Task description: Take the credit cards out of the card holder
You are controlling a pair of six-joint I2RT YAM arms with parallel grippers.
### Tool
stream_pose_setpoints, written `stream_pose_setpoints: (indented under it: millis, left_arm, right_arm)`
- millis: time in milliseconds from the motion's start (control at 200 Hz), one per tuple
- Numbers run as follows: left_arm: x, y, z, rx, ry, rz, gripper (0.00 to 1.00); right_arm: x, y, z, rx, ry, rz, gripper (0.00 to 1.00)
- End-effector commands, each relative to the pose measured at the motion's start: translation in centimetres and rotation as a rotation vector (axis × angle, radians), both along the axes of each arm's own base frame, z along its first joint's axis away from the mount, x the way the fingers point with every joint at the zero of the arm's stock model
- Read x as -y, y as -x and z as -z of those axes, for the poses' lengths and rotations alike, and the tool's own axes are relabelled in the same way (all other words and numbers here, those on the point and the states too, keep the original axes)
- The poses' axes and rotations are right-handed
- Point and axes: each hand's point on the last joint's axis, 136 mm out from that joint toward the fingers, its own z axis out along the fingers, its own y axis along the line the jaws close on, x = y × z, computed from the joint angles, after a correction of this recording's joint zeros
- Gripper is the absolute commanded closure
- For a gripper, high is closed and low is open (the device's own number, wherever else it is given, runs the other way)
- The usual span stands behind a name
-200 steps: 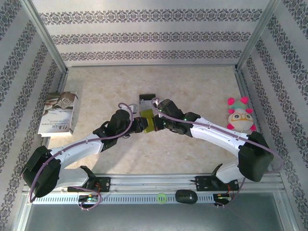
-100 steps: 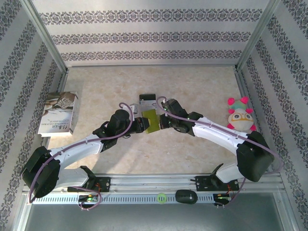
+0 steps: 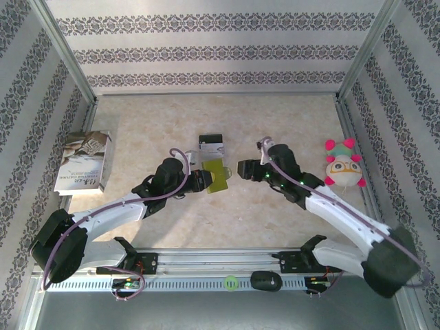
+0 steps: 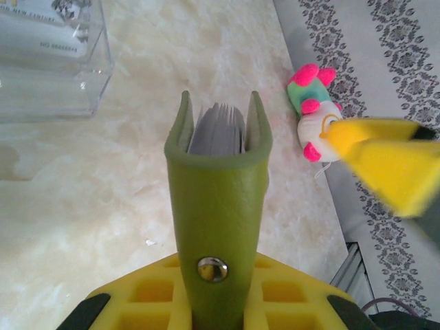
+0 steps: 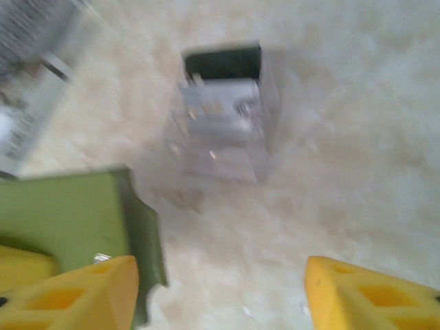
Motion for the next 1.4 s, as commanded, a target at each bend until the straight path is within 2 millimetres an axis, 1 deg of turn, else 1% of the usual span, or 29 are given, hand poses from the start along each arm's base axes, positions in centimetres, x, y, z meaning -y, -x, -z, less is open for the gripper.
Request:
stream_pose_setpoints:
  millis: [0,70,110,140,240,310,390,490,560,655,859,1039,1224,1309,1394]
  left_arm:
    - [0.6,-0.3,-3.1,0.094,0.093,0.030,1.00]
    - [0.6,-0.3,-3.7,0.118,0.110,0.033,1.00]
    - [0.6,-0.3,-4.1,0.130,0.121,0.035,1.00]
    - [0.6,-0.2,-4.5,0.145,0.134,0.040,1.00]
    - [0.6,0.3,-5.7,0.187,0.176,0.060,1.00]
    - [0.6,0.6,-6.2,0.204,0.186,0.070,1.00]
    - [0.4,0.6,-6.2,0.204,0.186,0.072,1.00]
    - [0.6,0.9,-6.4,0.208,0.210,0.089,1.00]
    - [0.5,0.9,-6.4,0.210,0.229,0.088,1.00]
    - [0.1,0.7,-6.3,0.207,0.250,0.077,1.00]
    - [-0.1,0.7,-6.2,0.203,0.265,0.073,1.00]
    - [-0.5,0.6,-6.1,0.198,0.270,0.064,1.00]
    - [-0.6,0.6,-6.1,0.196,0.280,0.064,1.00]
    - [-0.5,0.6,-6.0,0.193,0.288,0.070,1.00]
    - [-0.3,0.6,-6.1,0.190,0.300,0.080,1.00]
  right_arm:
    - [-3.2,0.6,-2.7,0.027,-0.187,-0.130,0.30]
    - [-4.4,1.0,-2.7,-0.007,-0.228,-0.193,0.28]
    - [-5.0,0.9,-2.7,-0.020,-0.244,-0.208,0.24]
    - [-5.3,0.9,-2.6,-0.025,-0.244,-0.213,0.23]
    - [-5.4,0.3,-1.3,-0.045,-0.178,-0.178,0.22]
    - [-5.3,-0.1,-0.5,-0.070,-0.178,-0.166,0.25]
    - [-6.1,0.1,-0.8,-0.075,-0.218,-0.212,0.30]
    - [-7.3,0.8,-1.2,-0.090,-0.274,-0.289,0.30]
    - [-7.8,1.1,-1.4,-0.095,-0.314,-0.314,0.30]
    - [-8.1,1.4,-1.4,-0.106,-0.332,-0.339,0.34]
    - [-7.5,1.7,-0.7,-0.124,-0.329,-0.317,0.46]
    - [-6.5,2.0,0.1,-0.133,-0.314,-0.271,0.46]
    - [-5.0,1.8,0.0,-0.116,-0.307,-0.223,0.49]
    - [-5.1,1.8,-0.1,-0.116,-0.308,-0.226,0.52]
    - [-5.4,1.8,0.0,-0.122,-0.311,-0.239,0.57]
